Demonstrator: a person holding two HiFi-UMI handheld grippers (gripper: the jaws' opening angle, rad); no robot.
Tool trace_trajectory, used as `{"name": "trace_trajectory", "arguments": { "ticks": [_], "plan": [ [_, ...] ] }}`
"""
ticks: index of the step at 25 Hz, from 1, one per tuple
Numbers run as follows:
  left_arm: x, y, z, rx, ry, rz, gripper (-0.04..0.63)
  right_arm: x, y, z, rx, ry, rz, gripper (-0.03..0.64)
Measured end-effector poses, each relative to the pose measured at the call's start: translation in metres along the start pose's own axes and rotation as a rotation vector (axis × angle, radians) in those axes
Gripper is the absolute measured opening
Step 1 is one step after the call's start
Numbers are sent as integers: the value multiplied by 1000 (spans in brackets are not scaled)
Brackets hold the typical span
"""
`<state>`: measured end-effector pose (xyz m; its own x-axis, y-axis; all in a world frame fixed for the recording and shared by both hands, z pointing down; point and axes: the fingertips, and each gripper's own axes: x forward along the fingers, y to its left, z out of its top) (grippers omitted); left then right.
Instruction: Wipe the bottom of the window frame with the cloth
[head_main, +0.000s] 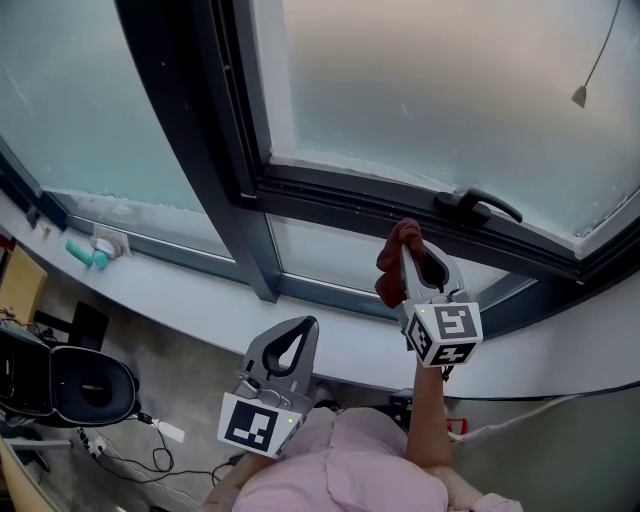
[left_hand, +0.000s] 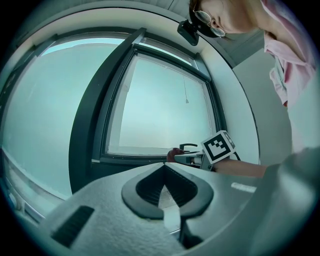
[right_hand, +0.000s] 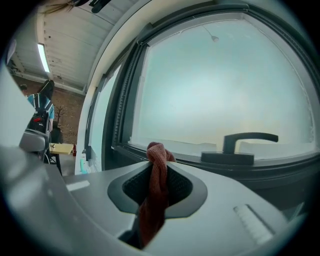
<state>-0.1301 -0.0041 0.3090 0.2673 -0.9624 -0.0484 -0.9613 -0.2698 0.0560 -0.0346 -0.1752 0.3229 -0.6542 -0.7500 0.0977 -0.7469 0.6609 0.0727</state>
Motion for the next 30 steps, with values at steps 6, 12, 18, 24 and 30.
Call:
{"name": "trace_trajectory", "arguments": {
  "ticks": [6, 12, 18, 24, 30],
  "plan": [
    [-15, 32, 9, -10, -18, 15, -2, 35, 60, 13, -4, -2, 82, 64],
    [-27, 72, 16, 0, -10, 21, -2, 71, 120, 25, 0, -12, 152, 64],
    [-36, 109, 21, 7, 1, 20, -2, 106, 162, 30, 3, -13, 179, 64],
    [-44, 141, 20, 30, 13, 12, -2, 137, 188, 30, 0, -8, 178, 64],
    [-51, 160, 10, 67, 73, 14, -2, 160, 201, 32, -16, -4, 184, 64]
  ]
}}
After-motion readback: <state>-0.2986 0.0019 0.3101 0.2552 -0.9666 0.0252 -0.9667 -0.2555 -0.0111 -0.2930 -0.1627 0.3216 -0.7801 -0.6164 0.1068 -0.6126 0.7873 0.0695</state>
